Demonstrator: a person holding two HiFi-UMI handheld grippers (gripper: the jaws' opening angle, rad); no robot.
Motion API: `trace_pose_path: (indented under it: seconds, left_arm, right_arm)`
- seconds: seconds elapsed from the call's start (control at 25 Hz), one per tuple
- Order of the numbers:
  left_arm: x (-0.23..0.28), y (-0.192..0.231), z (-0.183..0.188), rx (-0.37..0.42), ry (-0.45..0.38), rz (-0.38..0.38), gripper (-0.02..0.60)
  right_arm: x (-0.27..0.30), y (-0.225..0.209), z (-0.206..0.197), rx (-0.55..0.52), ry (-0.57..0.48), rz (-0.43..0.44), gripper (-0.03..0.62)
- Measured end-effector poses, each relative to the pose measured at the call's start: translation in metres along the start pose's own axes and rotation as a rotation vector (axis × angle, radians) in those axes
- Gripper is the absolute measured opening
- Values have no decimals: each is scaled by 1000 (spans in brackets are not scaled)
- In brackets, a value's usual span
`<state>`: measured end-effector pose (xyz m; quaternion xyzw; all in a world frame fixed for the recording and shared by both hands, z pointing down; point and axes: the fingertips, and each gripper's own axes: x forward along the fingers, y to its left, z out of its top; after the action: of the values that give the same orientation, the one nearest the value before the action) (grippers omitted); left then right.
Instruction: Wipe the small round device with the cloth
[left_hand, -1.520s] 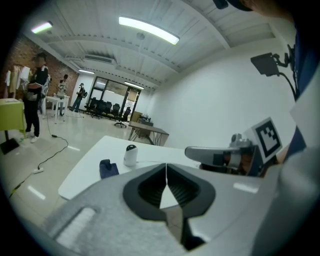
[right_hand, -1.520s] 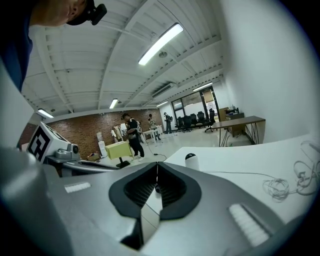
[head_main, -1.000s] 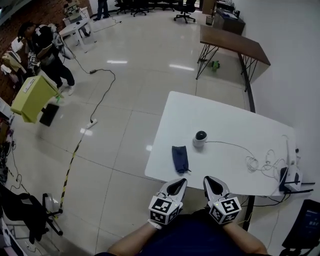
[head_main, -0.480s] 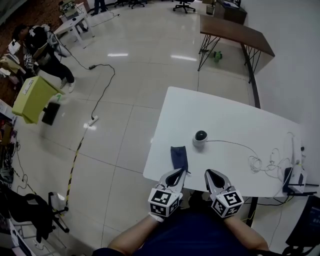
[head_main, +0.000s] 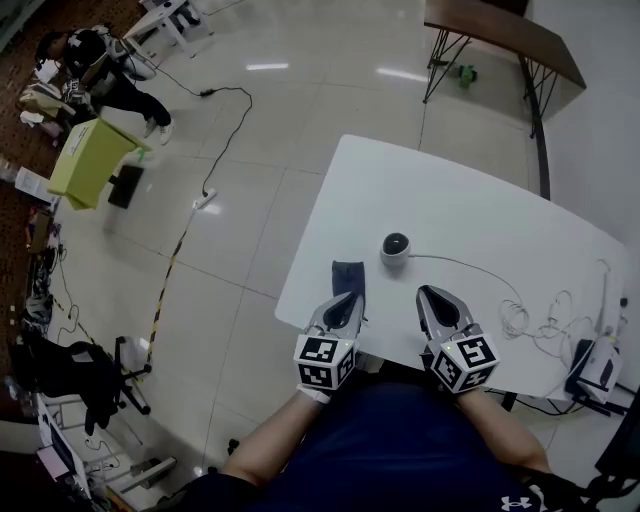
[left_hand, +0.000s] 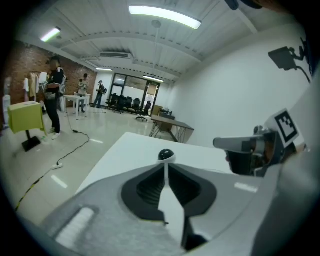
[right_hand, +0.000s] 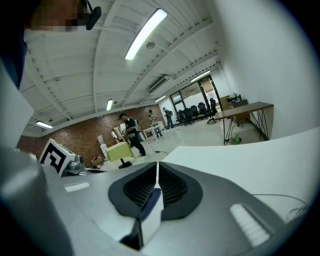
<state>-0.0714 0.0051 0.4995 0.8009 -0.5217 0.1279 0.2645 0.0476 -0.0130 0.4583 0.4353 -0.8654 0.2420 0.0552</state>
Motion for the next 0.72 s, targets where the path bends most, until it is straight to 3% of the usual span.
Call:
trace_pose_path:
  seconds: [0.12,0.28,0.44,0.72]
  left_arm:
    - [11,20,-11,8,44,103,48]
    - [18,48,-34,-34,164,205,123]
    - [40,53,-58,10,312,213,208]
    - [90,73,-106,96,512,255,258]
  right_arm:
    - [2,-10,-8,10,27,35,31]
    - [10,-12,-20,12,67,74,41]
    - [22,-12,-29,17,90,81,54]
    - [32,-25,-24,31,86,28,54]
